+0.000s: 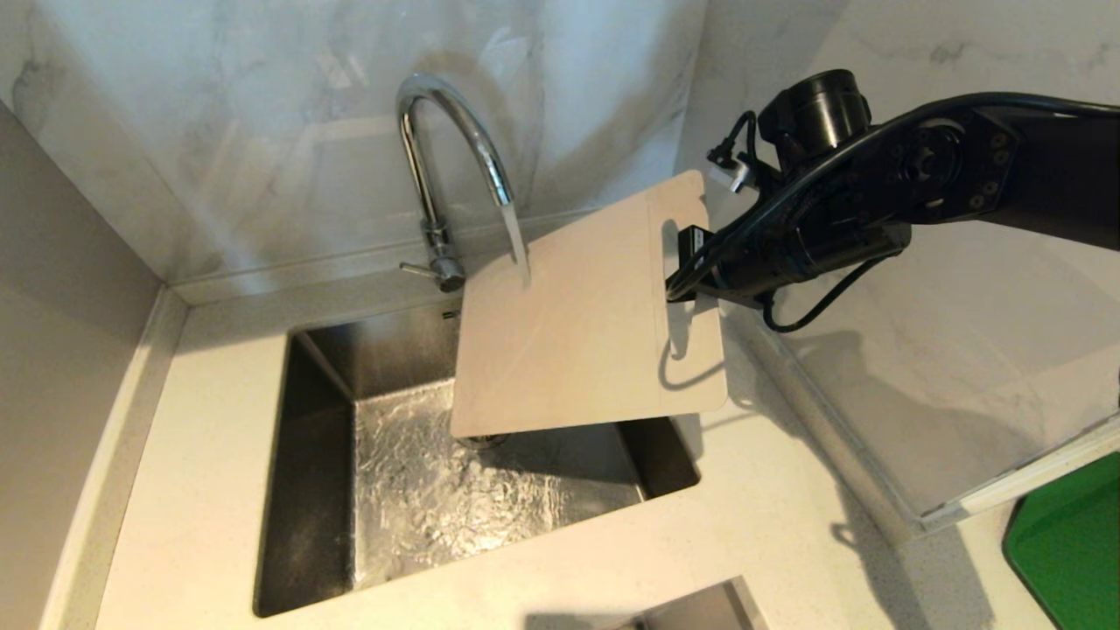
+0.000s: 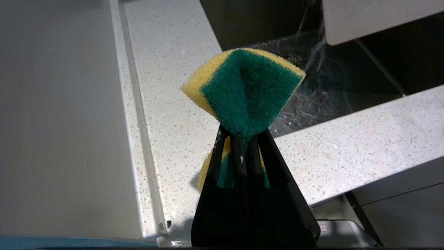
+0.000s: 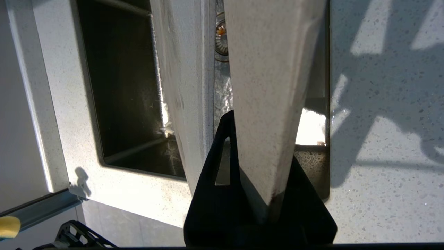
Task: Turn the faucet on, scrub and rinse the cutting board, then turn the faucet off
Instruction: Scrub the cutting board underwater
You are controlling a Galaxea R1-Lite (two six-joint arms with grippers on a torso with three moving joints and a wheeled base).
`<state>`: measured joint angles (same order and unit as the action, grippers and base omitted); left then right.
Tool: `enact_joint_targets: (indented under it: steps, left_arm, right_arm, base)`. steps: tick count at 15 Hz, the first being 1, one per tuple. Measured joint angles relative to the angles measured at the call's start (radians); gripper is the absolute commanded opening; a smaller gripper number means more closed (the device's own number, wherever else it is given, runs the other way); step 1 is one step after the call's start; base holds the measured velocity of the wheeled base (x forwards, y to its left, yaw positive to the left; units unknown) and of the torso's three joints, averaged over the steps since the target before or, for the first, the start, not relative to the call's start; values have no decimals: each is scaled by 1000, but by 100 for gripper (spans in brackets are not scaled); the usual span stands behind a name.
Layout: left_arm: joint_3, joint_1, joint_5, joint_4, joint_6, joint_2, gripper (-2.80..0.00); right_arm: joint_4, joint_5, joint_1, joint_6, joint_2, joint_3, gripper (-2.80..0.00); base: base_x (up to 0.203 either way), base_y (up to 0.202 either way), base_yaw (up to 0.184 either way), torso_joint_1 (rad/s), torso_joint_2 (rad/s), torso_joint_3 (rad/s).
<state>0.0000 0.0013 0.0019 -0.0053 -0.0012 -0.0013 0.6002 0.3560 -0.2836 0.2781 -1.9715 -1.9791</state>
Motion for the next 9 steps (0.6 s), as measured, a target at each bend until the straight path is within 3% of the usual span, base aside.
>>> enact_joint_targets:
  steps: [9]
  left_arm:
    - [0,0,0,0,0,0,-280]
  right_arm:
    - [-7,3,20,0,7,1,-280]
  base:
    - [0,0,0,0,0,0]
